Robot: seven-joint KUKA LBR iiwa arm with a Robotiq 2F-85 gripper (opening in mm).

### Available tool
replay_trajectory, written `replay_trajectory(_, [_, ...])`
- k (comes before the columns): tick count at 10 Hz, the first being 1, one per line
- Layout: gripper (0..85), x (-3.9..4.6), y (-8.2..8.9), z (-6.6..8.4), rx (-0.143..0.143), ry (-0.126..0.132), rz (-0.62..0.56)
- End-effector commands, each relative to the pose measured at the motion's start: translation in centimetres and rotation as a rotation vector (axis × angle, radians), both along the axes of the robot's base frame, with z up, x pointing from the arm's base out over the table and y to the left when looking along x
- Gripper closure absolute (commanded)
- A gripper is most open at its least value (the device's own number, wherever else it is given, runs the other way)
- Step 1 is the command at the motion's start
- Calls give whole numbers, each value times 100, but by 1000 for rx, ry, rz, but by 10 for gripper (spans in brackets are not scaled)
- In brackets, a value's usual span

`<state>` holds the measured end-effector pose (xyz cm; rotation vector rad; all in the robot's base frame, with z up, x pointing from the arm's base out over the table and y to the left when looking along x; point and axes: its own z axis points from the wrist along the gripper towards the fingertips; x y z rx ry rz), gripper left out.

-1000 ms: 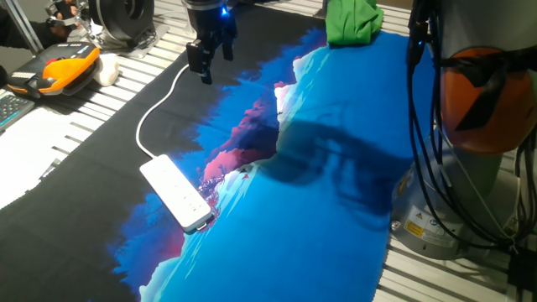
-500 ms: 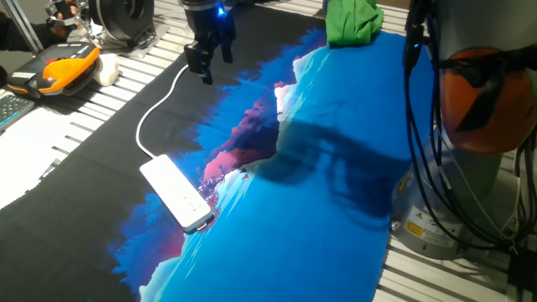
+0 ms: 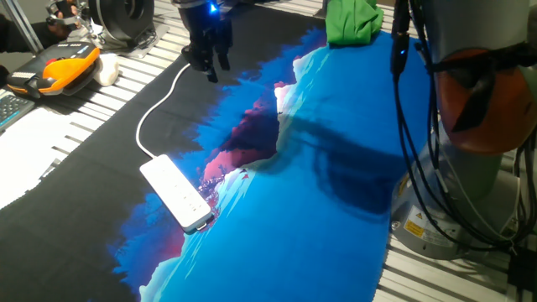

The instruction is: Turn off the power strip by pressing the button

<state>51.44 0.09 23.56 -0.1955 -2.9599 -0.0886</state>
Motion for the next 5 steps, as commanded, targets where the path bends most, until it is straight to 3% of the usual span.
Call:
replay_trajectory(1, [850, 1, 0, 3, 77, -15, -10])
replay_trajectory(3, [850, 1, 0, 3, 38, 14, -23])
replay_trajectory(4, [850, 1, 0, 3, 54, 18, -49])
replay_trajectory(5, [850, 1, 0, 3, 43, 36, -63])
